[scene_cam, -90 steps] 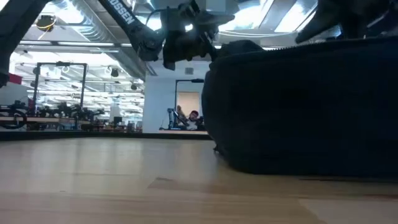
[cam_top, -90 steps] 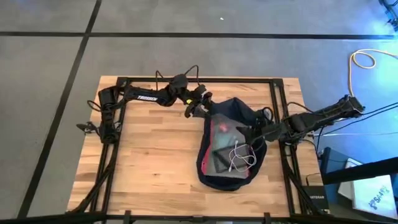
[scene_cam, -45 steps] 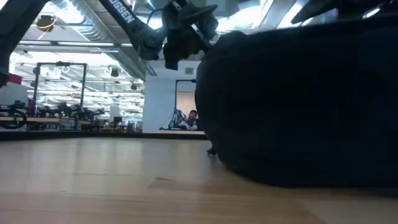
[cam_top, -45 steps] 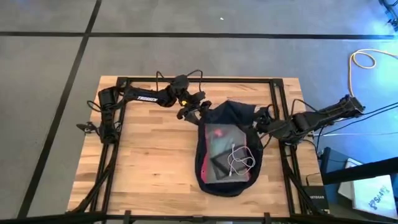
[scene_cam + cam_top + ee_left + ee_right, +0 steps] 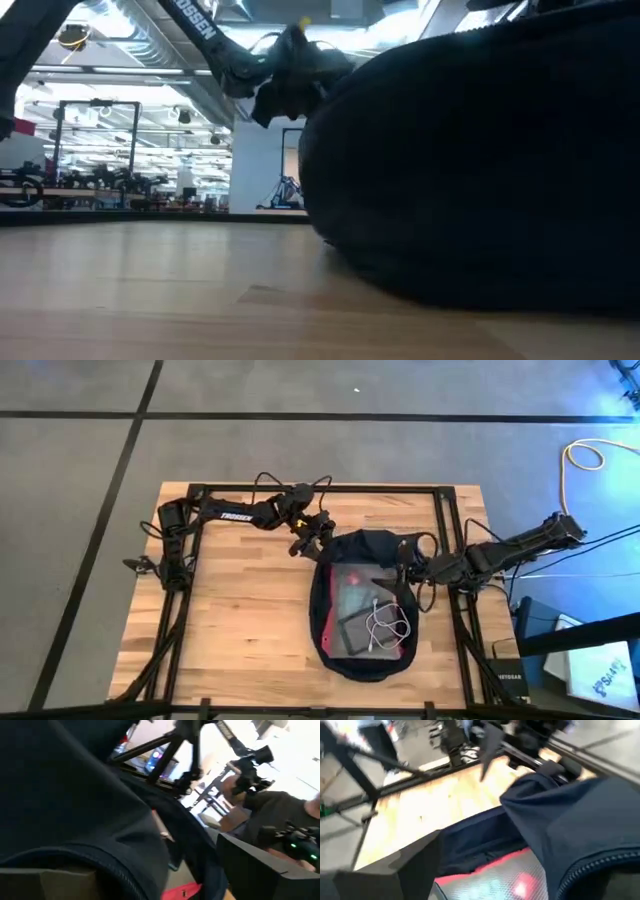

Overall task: Unpack backpack
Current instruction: Close the blue backpack

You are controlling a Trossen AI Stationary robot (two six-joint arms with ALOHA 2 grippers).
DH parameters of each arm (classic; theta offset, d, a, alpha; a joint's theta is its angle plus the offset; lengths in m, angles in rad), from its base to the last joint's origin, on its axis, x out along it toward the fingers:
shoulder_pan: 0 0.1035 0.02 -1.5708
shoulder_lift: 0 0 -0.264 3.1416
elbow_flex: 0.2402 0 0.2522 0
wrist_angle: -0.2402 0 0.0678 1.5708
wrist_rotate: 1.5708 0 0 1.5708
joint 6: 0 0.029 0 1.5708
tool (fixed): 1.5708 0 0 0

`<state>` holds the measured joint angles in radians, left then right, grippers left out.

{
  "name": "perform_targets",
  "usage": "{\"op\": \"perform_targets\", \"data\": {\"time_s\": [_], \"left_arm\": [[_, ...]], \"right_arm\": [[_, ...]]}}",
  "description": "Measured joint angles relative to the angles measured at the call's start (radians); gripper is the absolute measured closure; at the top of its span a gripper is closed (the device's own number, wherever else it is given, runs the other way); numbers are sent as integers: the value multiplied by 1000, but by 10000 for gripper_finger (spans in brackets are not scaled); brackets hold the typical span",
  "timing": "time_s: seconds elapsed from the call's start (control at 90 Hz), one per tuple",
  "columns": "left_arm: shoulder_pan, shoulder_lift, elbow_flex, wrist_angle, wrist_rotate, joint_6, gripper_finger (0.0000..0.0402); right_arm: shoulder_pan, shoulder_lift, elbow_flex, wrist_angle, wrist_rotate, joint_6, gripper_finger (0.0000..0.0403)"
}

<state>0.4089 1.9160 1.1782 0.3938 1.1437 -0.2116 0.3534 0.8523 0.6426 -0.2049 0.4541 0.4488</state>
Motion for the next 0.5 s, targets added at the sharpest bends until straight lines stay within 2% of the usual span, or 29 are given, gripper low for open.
{"op": "perform_targets", "data": {"time_s": [0.167,0.256,0.4,0.5], "left_arm": [[5,0,0,-85,-5,51,130],[5,0,0,-130,-7,89,130],[5,0,0,-200,-38,130,130],[5,0,0,-254,-40,162,130]], "right_arm": [[1,41,0,37,-28,-265,79],[1,63,0,42,-10,-385,82],[3,100,2,45,50,-583,110],[34,131,27,44,52,-773,132]]}}
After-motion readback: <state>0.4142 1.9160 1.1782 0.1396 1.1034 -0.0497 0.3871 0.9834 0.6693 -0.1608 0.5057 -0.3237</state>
